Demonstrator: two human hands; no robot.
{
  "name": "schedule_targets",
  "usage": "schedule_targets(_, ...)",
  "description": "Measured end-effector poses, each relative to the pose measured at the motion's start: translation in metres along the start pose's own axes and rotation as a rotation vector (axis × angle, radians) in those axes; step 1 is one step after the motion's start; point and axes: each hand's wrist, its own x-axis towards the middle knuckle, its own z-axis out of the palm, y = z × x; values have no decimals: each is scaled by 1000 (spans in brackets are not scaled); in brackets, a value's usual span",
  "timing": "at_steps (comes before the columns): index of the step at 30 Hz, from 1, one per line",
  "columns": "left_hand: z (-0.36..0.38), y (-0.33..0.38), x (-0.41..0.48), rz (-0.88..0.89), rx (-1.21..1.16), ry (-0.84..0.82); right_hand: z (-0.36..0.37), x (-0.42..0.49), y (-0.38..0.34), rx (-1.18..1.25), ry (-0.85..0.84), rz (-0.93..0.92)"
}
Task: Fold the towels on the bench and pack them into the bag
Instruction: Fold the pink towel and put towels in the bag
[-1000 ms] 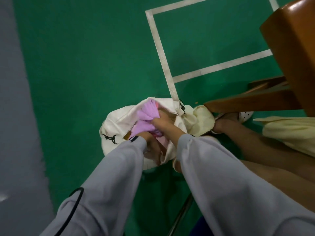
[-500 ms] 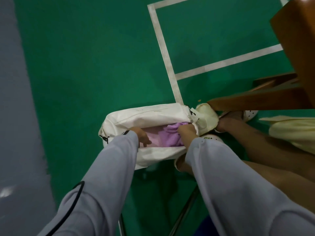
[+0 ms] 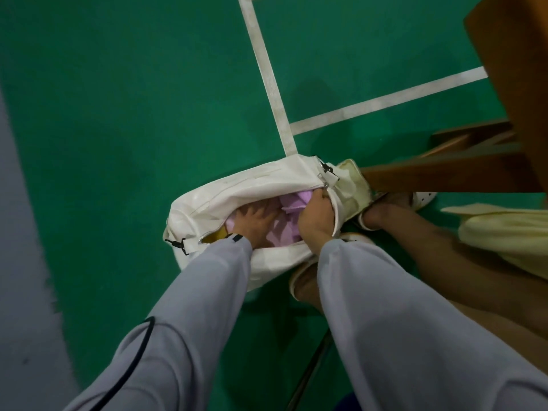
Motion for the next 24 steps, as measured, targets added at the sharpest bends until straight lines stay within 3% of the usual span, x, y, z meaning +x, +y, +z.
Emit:
schedule_targets(5, -7, 26, 2, 126, 104, 254, -4, -1, -6, 128, 136, -118)
schedule_targets(6, -7, 30, 2, 110, 71, 241, -6, 1, -7, 105, 140, -134)
schedule_targets(8, -3, 34, 6, 60, 85, 86, -10, 17, -6, 19, -10, -149)
schedule_targets(11, -17, 34, 8, 44, 47, -94, -22, 51, -7, -50, -379, -75)
schedule_targets(15, -36, 26, 16, 83, -201, 150, -27, 63, -13, 177, -483, 0)
schedule_targets(19, -43, 19, 24, -107, -484, 360, -25, 68, -18, 345, -505, 94)
schedule_targets(24, -46, 26, 21, -95, -482, 518, -21, 78, -2, 336, -508, 181)
